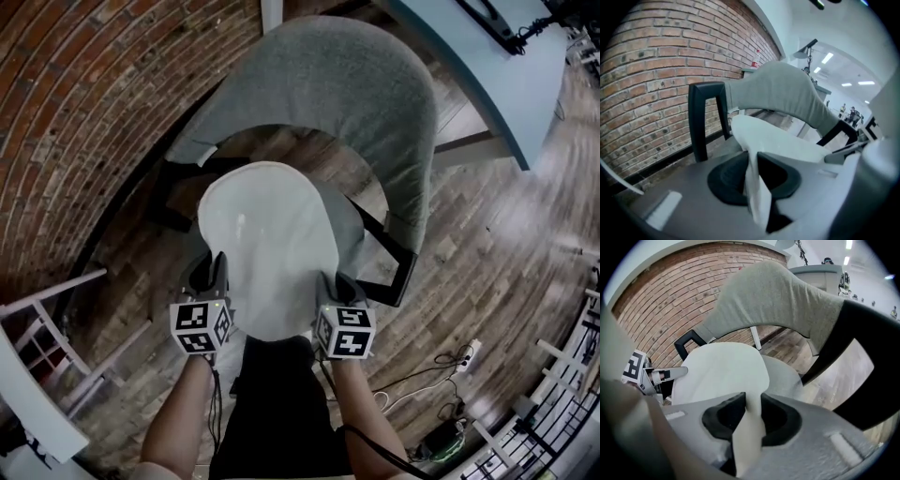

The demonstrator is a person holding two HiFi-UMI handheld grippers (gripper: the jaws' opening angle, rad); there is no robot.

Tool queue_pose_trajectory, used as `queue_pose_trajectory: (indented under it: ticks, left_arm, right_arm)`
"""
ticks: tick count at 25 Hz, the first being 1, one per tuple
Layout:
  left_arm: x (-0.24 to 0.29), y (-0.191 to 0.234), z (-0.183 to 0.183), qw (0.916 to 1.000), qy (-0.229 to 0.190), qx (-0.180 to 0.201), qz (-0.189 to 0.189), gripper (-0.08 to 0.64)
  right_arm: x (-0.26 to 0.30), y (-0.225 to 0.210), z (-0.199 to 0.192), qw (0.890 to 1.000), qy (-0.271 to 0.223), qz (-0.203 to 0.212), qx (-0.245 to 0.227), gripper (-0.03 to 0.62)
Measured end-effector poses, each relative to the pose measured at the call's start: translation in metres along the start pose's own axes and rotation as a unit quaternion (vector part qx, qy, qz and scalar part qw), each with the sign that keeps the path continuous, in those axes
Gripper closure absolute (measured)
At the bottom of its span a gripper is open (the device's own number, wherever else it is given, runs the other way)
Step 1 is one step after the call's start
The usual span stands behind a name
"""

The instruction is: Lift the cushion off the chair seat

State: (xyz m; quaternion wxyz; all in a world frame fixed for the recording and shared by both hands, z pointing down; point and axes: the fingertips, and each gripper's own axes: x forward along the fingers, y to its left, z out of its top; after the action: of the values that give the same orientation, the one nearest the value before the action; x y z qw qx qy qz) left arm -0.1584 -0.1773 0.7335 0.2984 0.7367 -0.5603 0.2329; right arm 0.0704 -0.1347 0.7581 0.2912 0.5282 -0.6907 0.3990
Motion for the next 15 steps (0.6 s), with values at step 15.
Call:
queue_pose_trajectory:
  ticks: [15]
  left_arm:
    - [-0.104,-0.029,0.062,0.9992,-0.031,0.006,0.026,0.505]
  right_arm:
    - [-0.106,0.027,0.045,0.998,-0.033,0.017,-0.044,0.508]
